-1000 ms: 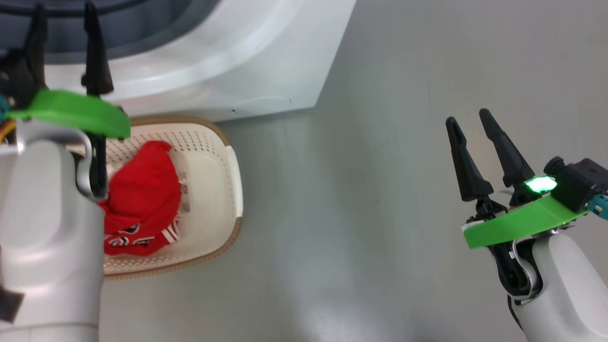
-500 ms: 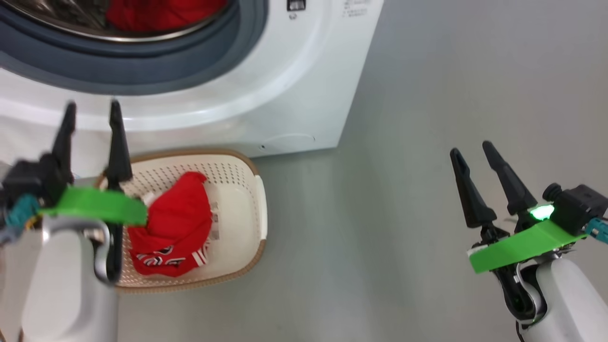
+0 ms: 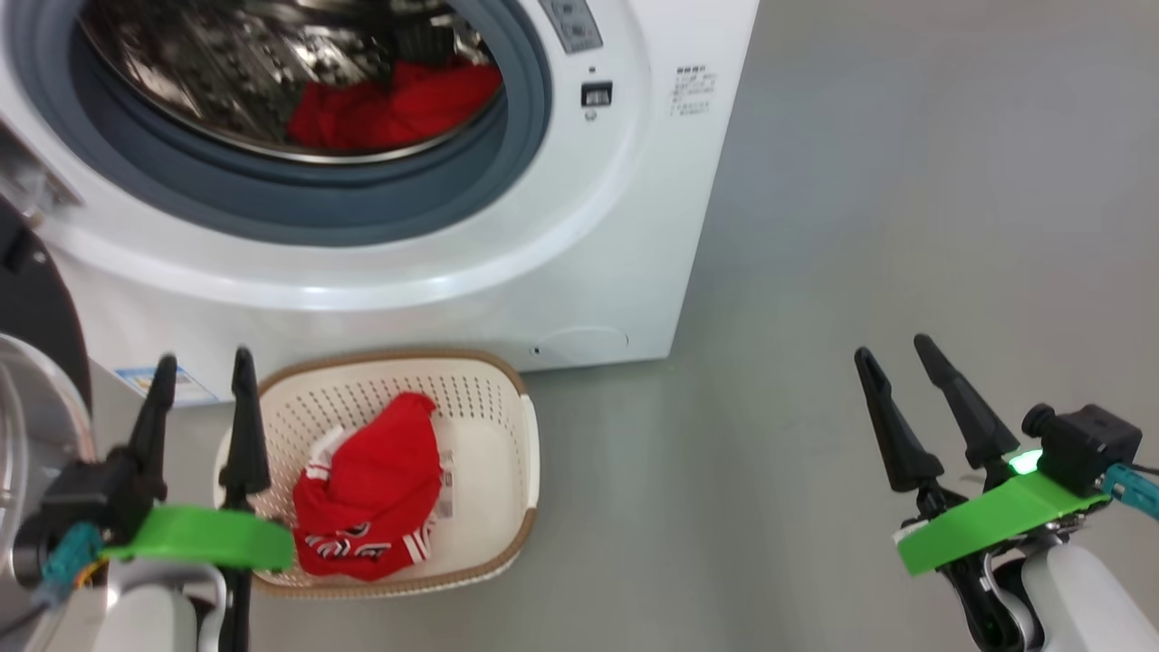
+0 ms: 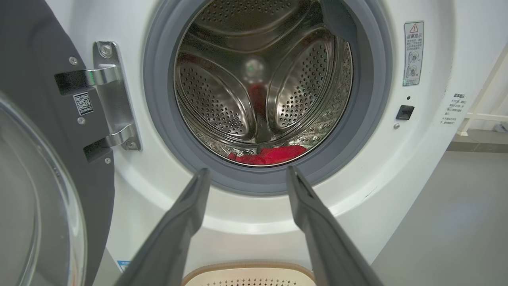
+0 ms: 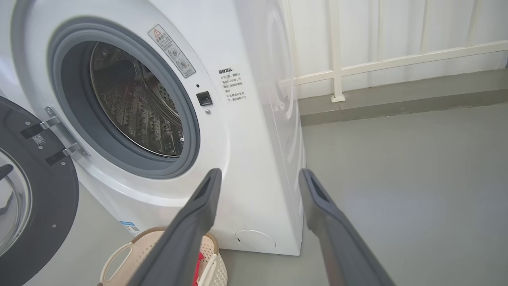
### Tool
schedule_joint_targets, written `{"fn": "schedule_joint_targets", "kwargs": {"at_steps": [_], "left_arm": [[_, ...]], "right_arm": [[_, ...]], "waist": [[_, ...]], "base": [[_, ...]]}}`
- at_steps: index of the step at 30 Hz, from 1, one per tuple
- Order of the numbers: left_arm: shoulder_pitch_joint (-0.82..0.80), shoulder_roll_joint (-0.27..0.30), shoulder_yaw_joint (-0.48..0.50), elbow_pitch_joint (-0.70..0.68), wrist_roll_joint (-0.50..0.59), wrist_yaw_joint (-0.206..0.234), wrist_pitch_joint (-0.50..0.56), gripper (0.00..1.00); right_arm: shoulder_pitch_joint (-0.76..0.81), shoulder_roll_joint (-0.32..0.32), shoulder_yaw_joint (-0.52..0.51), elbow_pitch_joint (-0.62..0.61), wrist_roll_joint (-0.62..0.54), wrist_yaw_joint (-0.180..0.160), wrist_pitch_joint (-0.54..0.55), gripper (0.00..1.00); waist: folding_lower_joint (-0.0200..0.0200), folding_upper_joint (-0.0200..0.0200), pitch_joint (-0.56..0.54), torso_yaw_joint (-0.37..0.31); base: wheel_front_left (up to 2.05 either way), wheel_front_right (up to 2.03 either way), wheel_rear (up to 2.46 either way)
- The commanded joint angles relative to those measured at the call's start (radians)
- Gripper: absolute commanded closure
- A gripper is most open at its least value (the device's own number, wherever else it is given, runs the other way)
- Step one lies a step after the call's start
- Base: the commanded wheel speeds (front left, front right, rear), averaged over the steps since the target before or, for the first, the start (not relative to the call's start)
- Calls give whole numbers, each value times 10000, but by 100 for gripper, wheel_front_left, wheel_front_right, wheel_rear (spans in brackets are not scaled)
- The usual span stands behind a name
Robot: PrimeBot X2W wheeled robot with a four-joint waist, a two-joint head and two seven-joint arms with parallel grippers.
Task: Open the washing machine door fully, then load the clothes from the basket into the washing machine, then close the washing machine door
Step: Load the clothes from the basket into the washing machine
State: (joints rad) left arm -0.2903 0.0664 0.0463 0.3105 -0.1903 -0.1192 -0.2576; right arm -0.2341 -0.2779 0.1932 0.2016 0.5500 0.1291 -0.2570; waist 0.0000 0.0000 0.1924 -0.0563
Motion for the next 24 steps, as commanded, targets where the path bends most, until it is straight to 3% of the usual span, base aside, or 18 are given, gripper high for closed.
{"fn": "schedule_joint_targets", "kwargs": {"at_steps": [1, 13, 24], "left_arm": [[52, 213, 352, -321, -126, -48, -42, 0], [1518, -45, 262, -1196, -283, -82, -42, 0], [1826, -142, 232, -1465, -404, 6, -42, 0]], "right_arm": [[172, -117, 221, -197, 19, 16, -48, 0], [662, -150, 177, -213, -41, 16, -48, 0], [738, -122, 70, -247, -237, 16, -48, 0]], "waist": [[0, 0, -375, 85], [0, 0, -975, 221], [0, 0, -901, 312]], "base": [[0, 0, 0], [0, 0, 0], [0, 0, 0]]}}
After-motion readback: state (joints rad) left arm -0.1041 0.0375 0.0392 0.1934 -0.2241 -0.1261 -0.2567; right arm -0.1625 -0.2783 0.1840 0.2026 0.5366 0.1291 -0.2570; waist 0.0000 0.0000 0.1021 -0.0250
